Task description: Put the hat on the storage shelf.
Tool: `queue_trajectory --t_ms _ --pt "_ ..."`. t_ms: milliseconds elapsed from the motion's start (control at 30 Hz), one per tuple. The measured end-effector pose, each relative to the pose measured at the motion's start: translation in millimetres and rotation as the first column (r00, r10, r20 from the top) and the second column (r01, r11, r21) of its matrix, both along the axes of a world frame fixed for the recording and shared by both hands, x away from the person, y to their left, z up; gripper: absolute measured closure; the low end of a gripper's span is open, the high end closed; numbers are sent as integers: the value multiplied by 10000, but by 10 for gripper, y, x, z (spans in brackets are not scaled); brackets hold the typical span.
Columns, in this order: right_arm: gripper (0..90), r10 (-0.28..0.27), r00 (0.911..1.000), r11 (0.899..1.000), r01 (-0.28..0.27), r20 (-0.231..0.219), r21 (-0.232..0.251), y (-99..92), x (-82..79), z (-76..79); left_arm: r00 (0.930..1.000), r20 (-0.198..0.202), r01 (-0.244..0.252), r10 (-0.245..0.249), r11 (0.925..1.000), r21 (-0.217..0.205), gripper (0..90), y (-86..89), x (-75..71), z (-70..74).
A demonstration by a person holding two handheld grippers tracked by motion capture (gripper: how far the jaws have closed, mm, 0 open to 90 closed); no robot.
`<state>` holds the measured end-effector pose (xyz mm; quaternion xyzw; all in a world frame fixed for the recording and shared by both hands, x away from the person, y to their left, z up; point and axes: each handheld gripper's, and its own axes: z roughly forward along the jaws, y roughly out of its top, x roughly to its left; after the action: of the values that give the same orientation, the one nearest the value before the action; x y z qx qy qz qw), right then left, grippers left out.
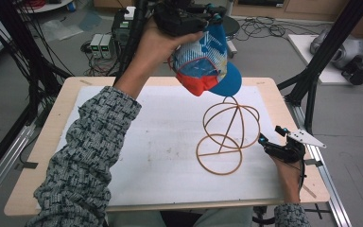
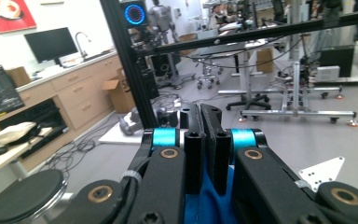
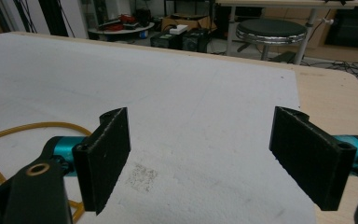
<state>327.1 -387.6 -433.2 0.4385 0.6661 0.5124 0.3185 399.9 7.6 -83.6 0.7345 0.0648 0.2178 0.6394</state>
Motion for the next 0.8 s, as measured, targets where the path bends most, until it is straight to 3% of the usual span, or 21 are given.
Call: queue_trajectory --t_ms 233,367,600,700,800 --pt "195 -9 10000 9999 9 -12 -100 0 5 -4 9992 -132 381 -381 9993 -52 875 -100 -66 1" --pt "195 -2 10000 10000 2 -15 -92 -1 1 -2 9986 -341 414 -408 9990 191 875 -132 -62 -64" --pt "195 -23 10000 9999 22 -82 -109 4 6 -7 9967 -638 556 -497 9939 956 874 -187 -80 -173" --pt "195 -19 10000 9999 19 -33 -116 0 7 -10 9959 -808 511 -395 9877 1475 875 -230 -89 -215" --pt "195 -38 10000 9999 38 -44 -131 -2 2 -6 9948 -931 571 -425 9853 1608 875 -252 -96 -244"
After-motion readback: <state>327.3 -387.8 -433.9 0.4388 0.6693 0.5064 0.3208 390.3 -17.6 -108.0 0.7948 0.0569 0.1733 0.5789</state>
